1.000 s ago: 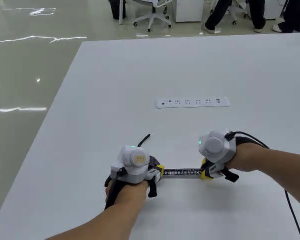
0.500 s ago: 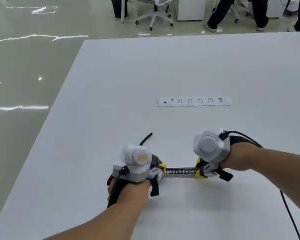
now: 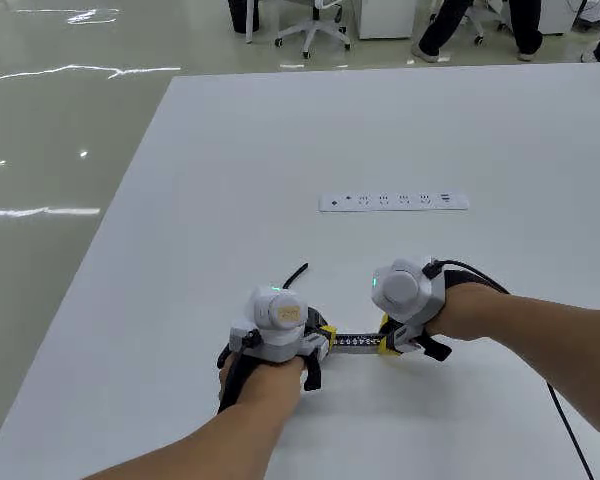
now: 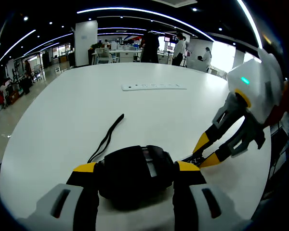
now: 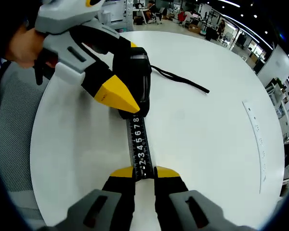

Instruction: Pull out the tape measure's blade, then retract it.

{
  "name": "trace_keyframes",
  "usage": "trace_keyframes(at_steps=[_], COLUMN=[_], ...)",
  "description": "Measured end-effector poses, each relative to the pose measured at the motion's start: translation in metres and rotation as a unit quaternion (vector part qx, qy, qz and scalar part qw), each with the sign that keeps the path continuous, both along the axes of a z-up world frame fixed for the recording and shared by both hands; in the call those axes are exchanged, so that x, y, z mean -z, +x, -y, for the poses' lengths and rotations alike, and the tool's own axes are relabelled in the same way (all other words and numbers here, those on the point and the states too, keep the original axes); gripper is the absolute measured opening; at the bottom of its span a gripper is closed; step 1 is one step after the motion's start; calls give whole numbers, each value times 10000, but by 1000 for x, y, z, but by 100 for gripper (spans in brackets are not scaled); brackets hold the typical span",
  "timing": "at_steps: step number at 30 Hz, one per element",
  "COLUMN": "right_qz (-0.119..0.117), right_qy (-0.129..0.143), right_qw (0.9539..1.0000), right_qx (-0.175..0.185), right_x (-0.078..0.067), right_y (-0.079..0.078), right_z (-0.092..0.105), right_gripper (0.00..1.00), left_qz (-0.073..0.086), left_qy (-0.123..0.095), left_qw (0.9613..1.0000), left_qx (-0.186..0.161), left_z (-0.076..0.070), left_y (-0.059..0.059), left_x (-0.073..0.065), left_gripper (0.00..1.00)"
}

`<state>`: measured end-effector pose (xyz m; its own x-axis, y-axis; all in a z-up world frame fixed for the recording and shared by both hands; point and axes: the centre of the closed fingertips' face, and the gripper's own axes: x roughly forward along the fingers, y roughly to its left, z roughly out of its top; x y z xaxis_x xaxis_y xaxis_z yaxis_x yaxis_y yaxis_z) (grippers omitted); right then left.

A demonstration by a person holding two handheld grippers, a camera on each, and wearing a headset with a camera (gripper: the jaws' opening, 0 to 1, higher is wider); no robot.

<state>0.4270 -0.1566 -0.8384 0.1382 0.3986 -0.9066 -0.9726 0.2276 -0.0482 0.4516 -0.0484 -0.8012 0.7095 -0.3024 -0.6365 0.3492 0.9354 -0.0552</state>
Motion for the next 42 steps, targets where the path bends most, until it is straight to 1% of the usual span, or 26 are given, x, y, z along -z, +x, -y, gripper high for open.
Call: trace_keyframes(at_steps=[5,9,14,17,22,24,30,33,35,37,38,39,40,41,42], right_qz=[17,12,21,-44,-13,1,2,88,133,240,245,229,117,63,80], right_qy=[46,32,104,204,261,284,341,391,410,441,451,467,451,427,409], right_qw=[10000,10000,9999,9998,9997,9996,9994,9992,9991,9985,9985,9984,9987,9990,9989], right_qx=[-30,-22,-7,52,27,-9,-15,-40,-31,-198,-200,-214,-206,-123,-213], right_x=[0,-1,-2,-3,-3,-4,-3,-3,-4,-4,-4,-5,-3,-2,-2], right_y=[1,1,2,1,1,1,1,2,1,0,0,-1,-3,-4,-4], right_z=[-9,-13,-19,-25,-33,-39,-47,-50,-50,-49,-48,-48,-47,-43,-41], right_gripper=[14,14,14,14,15,15,15,15,15,16,16,17,20,22,21], left_qz=[0,-1,2,-5,-6,-2,-14,-4,-4,-12,-15,-19,-23,-26,-27], left_qy=[-6,-8,-14,-16,-20,-24,-36,-43,-41,-44,-44,-48,-52,-57,-60], left_qw=[10000,10000,10000,10000,10000,10000,10000,10000,10000,10000,10000,10000,10000,10000,10000], left_qx=[5,5,8,13,11,16,16,22,23,30,33,36,38,39,41], left_z=[0,0,0,1,1,1,1,1,1,1,1,1,1,1,1], left_y=[0,1,0,0,0,0,0,0,0,0,0,-1,-1,-1,0], left_x=[0,0,-1,-1,-2,-2,-2,-2,-2,-2,-2,-2,-2,-1,-1], left_gripper=[58,58,58,58,58,58,58,58,58,58,58,58,58,58,58])
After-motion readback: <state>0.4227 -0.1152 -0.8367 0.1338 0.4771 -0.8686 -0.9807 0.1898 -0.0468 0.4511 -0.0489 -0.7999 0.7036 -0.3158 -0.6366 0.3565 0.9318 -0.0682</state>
